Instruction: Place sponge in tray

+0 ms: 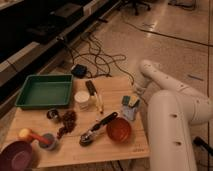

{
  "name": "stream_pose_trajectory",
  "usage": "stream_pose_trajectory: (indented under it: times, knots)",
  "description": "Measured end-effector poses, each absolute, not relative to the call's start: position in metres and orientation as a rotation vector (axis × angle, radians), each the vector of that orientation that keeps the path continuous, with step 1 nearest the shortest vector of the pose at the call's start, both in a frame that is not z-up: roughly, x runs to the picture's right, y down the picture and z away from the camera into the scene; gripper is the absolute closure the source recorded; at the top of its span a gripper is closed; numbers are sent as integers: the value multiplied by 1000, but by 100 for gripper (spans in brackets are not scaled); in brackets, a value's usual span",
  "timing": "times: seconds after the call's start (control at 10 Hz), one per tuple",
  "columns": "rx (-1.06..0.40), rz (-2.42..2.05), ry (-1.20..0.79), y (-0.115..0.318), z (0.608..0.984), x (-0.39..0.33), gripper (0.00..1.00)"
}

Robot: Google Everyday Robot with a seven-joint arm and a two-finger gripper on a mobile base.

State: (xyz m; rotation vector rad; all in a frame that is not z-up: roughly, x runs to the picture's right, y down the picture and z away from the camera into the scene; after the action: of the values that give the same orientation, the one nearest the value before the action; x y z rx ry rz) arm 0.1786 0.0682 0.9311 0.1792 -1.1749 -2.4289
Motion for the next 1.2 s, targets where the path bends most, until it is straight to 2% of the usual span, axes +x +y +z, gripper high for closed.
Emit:
stream_pose_trajectory:
  times: [0.5, 0.8, 1.0, 1.2]
  knots:
    - [176, -2540, -1059, -15, 877, 166, 82]
    - [255, -2640, -1008, -63, 847, 117, 82]
    - [306, -2690, -985, -59, 836, 91, 82]
    - [355, -2765, -948, -36, 815, 55, 82]
